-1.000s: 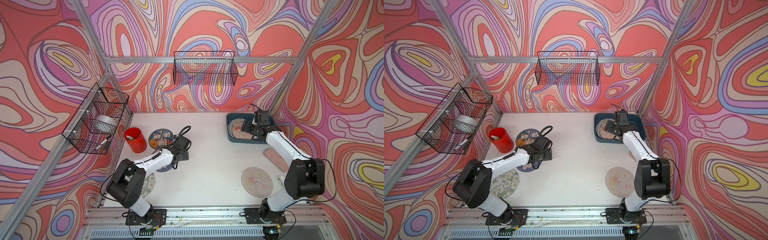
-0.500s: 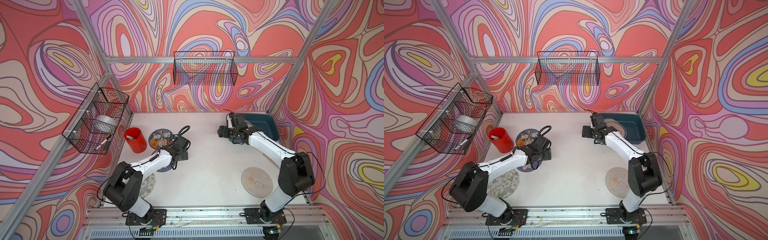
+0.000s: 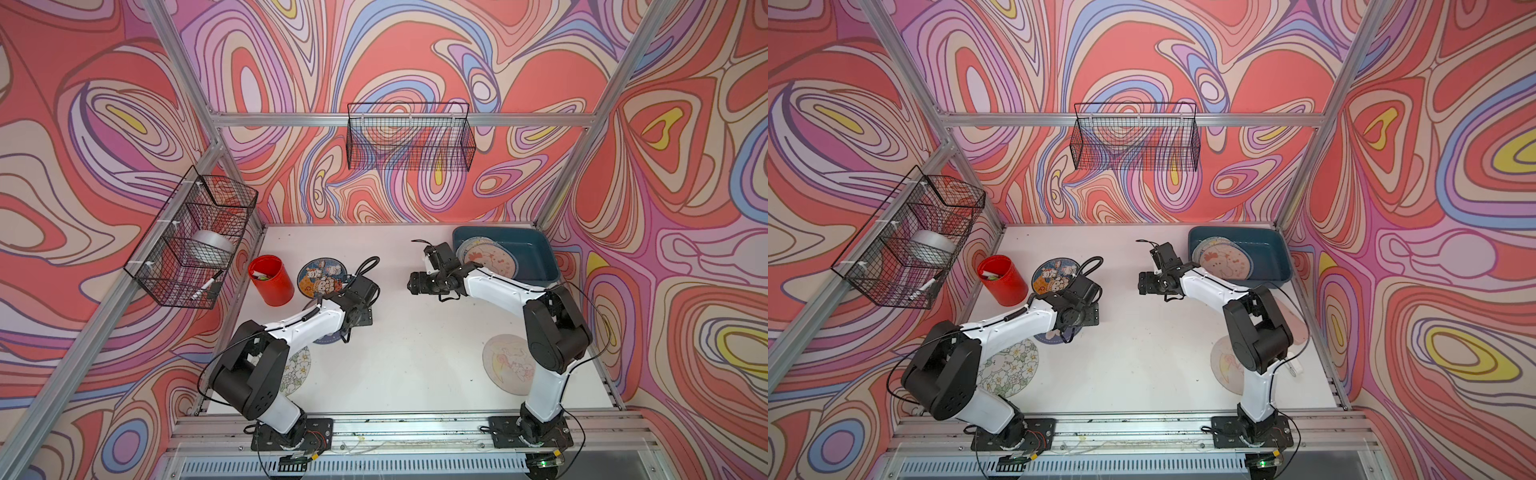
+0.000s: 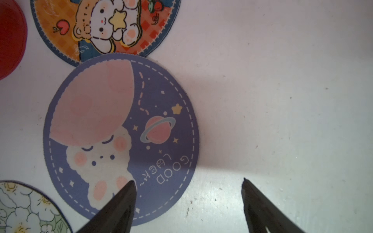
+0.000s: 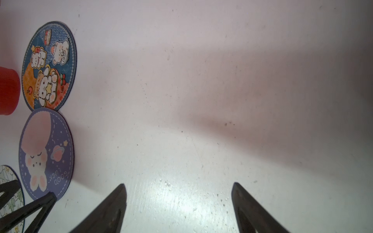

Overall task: Put the coasters into the storage box
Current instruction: Pick up the coaster from the center of the board.

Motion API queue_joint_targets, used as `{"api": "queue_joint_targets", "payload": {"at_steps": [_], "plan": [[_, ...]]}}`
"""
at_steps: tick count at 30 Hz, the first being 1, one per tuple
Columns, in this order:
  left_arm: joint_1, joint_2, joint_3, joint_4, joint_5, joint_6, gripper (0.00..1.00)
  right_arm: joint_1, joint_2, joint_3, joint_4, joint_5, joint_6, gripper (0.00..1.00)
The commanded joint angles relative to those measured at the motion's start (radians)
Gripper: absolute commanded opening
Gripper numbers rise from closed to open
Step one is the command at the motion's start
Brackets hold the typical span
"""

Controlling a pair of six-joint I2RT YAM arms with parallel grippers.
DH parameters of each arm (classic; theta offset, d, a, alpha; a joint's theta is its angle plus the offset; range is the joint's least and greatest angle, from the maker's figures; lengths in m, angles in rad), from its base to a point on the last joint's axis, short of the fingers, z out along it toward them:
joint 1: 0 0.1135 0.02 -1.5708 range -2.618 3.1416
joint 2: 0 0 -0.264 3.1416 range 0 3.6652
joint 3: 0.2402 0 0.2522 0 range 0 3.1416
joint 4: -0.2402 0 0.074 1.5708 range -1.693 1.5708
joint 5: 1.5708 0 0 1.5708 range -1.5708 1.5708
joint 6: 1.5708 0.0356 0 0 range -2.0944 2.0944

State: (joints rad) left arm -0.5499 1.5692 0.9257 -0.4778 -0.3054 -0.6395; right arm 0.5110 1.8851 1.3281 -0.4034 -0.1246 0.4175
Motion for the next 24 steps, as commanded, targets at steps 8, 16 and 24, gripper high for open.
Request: {"api": "queue_joint_targets", "payload": {"at_steps": [8,16,24], "plan": [[0.057,0.068,-0.008,-0.03,0.019,-0.021,0.82,0.004,0.014,0.017,0.023,-0.015,0.016,0.83],[0.069,0.127,0.011,-0.013,0.035,-0.016,0.82,0.004,0.017,0.016,0.019,-0.015,0.015,0.83],[0.085,0.146,-0.005,0.0,0.042,-0.022,0.73,0.004,0.032,0.027,0.011,-0.016,0.012,0.83]]}}
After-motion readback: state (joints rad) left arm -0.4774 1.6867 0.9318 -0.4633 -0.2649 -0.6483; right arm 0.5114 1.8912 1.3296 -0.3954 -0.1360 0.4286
